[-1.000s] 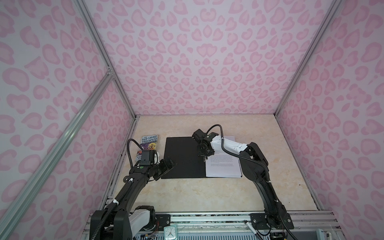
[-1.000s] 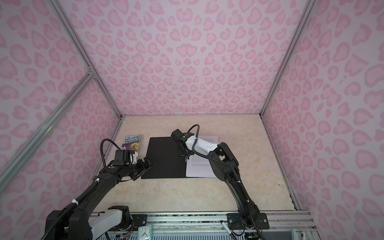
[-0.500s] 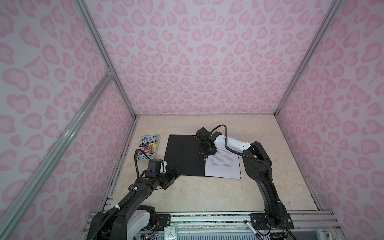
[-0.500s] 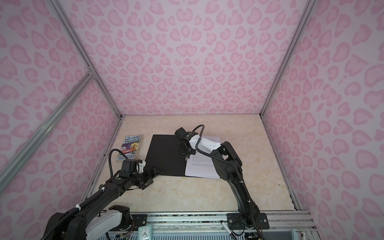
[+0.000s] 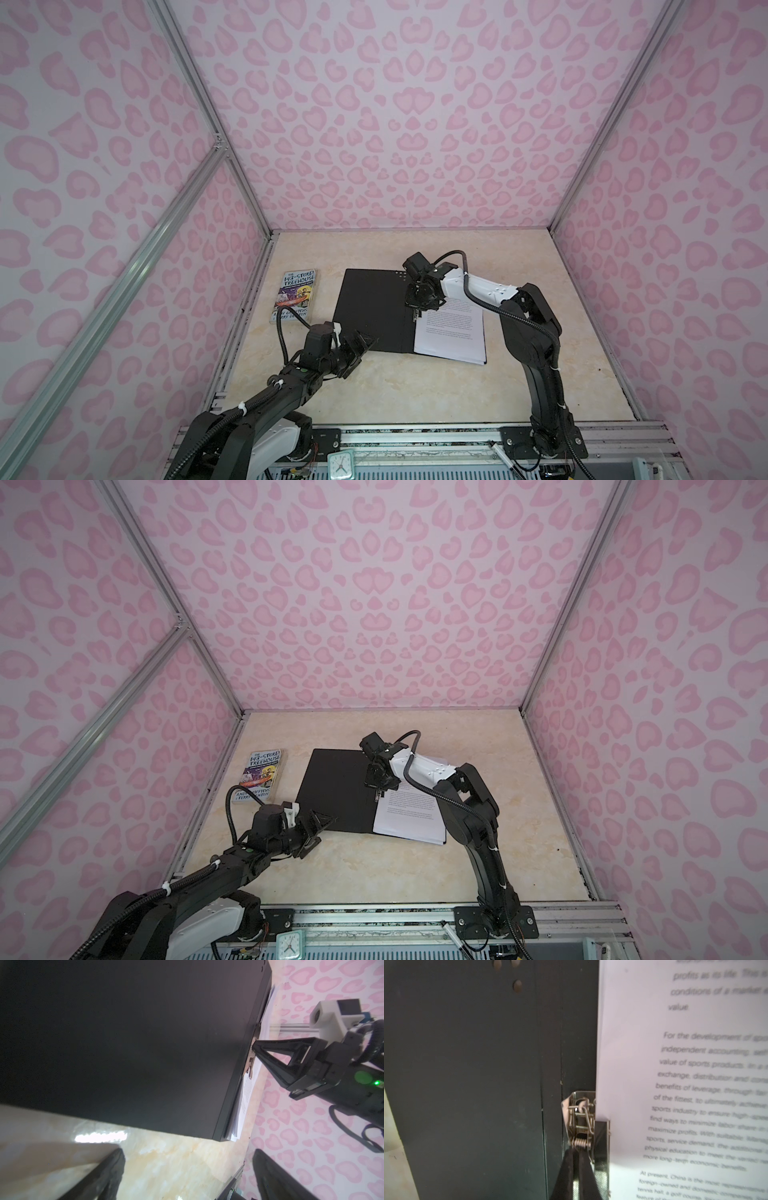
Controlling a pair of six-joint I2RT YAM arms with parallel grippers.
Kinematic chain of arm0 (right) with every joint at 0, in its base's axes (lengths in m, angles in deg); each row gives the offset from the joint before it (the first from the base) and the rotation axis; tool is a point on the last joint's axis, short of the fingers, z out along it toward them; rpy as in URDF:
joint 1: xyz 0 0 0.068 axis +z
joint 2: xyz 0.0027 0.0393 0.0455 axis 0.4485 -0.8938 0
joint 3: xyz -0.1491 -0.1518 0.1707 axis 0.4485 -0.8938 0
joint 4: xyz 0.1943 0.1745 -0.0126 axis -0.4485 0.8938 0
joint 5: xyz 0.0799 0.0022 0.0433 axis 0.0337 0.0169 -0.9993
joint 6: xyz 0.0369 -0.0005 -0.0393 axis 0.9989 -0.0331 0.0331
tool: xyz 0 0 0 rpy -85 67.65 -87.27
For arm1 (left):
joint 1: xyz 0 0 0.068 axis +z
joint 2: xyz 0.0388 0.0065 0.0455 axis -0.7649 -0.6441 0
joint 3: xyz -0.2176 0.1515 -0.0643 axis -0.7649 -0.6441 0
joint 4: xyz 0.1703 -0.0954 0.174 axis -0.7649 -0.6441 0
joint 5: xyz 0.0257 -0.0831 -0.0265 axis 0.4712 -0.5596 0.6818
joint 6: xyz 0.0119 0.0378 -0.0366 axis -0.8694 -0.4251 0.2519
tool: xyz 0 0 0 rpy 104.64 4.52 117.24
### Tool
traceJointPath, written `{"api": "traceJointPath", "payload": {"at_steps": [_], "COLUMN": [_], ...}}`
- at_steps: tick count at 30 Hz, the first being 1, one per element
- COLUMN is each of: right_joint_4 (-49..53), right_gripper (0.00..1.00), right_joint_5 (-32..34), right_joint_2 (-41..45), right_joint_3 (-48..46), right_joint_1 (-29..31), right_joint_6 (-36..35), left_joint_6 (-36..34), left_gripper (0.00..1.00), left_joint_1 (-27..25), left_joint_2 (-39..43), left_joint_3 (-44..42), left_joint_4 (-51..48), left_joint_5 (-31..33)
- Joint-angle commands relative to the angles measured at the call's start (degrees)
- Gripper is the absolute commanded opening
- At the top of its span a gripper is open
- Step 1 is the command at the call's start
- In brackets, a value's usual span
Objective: Put the files into the folder
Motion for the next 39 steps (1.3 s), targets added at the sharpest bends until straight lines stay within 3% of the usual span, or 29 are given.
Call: {"api": "traceJointPath", "payload": {"at_steps": [1,12,19,31,37,39], "right_joint_4": [-2.1,-4.0,-4.6,-6.7,-6.4,-6.3], "right_gripper": [0.0,0.0,0.0,0.0,0.0,0.05], "right_joint_5": [-2.0,-4.7,-5.6,-7.6,-8.4,-8.5], "right_joint_2": [1.1,2.5,1.7,0.3,-1.5,-2.2], "right_joint_3": [-1.5,-4.8,-5.5,-5.9,-3.1,-1.9], "right_joint_1": [-0.4,-0.5,-0.5,1.3,2.3,2.8], "right_joint_6": [0.7,0.2,-1.7,-3.6,-3.9,-3.5], "left_joint_6": [3.8,11.5,2.4,-6.4,-12.9,-14.0], "left_gripper": [0.97,0.98,0.97,0.98,0.97,0.97], "left_joint_1": [-0.5,-4.9,-5.2,-6.8,-8.4,-8.5], "left_joint_2": [-0.7,-8.4,2.5,11.0,17.2,18.4], "left_joint_3": [-0.7,-0.8,3.6,10.5,14.7,15.6], "left_joint_4": [3.1,18.4,13.8,8.9,0.6,-1.2], "left_joint_5": [5.1,12.2,17.6,10.9,8.1,6.3]}}
